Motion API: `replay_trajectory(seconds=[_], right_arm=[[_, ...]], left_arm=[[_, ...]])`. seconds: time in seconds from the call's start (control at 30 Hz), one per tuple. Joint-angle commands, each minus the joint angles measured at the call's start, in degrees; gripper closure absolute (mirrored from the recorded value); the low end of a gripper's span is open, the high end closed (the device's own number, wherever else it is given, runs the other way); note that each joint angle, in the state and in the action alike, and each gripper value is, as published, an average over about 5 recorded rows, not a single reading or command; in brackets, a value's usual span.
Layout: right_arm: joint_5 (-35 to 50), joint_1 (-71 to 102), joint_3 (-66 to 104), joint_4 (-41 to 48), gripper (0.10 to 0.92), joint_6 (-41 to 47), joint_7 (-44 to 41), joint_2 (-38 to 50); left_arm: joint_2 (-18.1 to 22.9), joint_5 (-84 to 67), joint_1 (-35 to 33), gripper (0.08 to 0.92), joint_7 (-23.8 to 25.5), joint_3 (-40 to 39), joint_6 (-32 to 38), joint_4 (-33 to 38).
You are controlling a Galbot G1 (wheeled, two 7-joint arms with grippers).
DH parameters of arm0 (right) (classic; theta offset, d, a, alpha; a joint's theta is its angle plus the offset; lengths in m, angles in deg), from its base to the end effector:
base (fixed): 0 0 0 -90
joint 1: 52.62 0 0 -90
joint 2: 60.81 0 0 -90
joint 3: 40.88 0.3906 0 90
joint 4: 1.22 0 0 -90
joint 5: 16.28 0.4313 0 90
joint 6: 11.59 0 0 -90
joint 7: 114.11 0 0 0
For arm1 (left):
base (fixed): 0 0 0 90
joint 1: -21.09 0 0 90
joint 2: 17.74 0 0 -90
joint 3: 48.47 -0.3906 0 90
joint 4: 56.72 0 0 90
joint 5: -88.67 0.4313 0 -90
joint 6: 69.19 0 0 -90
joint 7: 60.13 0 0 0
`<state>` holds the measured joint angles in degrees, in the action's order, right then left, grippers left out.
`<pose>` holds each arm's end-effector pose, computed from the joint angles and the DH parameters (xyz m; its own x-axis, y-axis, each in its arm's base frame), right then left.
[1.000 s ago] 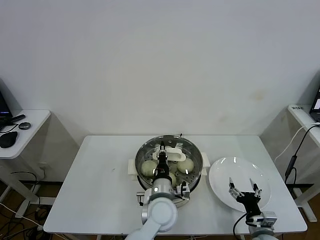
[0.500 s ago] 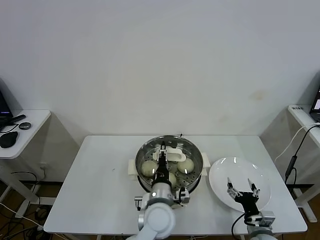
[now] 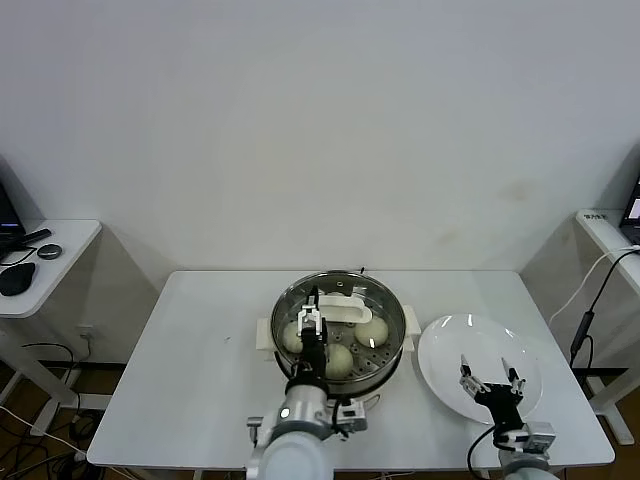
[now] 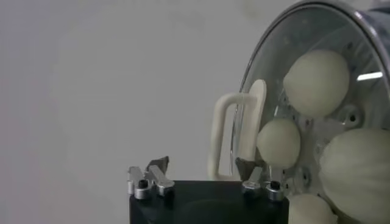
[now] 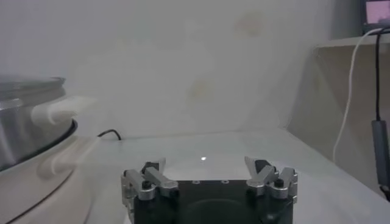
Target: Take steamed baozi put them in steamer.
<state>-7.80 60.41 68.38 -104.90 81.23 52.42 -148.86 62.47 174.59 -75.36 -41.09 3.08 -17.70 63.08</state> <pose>0.2531 -0.1480 -0.4159 -0.9807 0.0807 0.1779 0.0873 0.9957 0.0297 0.2673 -0.1994 -0.2448 -0.9940 0.0783 0.0760 0.0902 0.1967 0.9763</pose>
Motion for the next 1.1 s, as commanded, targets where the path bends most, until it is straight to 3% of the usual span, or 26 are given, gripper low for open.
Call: replay_trajectory(seconds=[0.03, 0.23, 0.4, 0.5, 0.8, 1.1], right_arm=[[-0.4, 1.1, -1.6, -1.6, 0.203, -0.8, 0.2, 0.9], [1.6, 1.3, -3.2, -1.1, 0.203, -1.2, 1.7, 1.6], [2.0, 2.0, -3.6, -1.8, 0.203, -1.4, 1.8, 3.0], [2.4, 3.0, -3.4, -2.5, 0.203, -1.4, 1.7, 3.5], [-1.4, 9.1, -3.0, -5.9, 0.203, 1.7, 0.0, 3.3], [-2.1, 14.3, -1.2, -11.7, 0.203, 4.4, -0.5, 5.4]], left_arm=[[-1.3, -9.8, -9.5, 0.178, -5.8, 13.3, 1.2, 14.8], [-0.5, -37.9, -17.3, 0.177, -13.6, 30.7, 10.2, 16.3], [0.3, -66.7, -24.0, 0.177, -17.3, 43.4, 26.0, 10.8], [0.5, -75.0, -28.0, 0.177, -17.8, 46.6, 30.8, 8.6], [1.2, -77.0, -35.0, 0.177, -18.4, 45.9, 29.6, 6.5], [1.4, -80.8, -38.1, 0.177, -16.9, 44.5, 26.6, 8.8]])
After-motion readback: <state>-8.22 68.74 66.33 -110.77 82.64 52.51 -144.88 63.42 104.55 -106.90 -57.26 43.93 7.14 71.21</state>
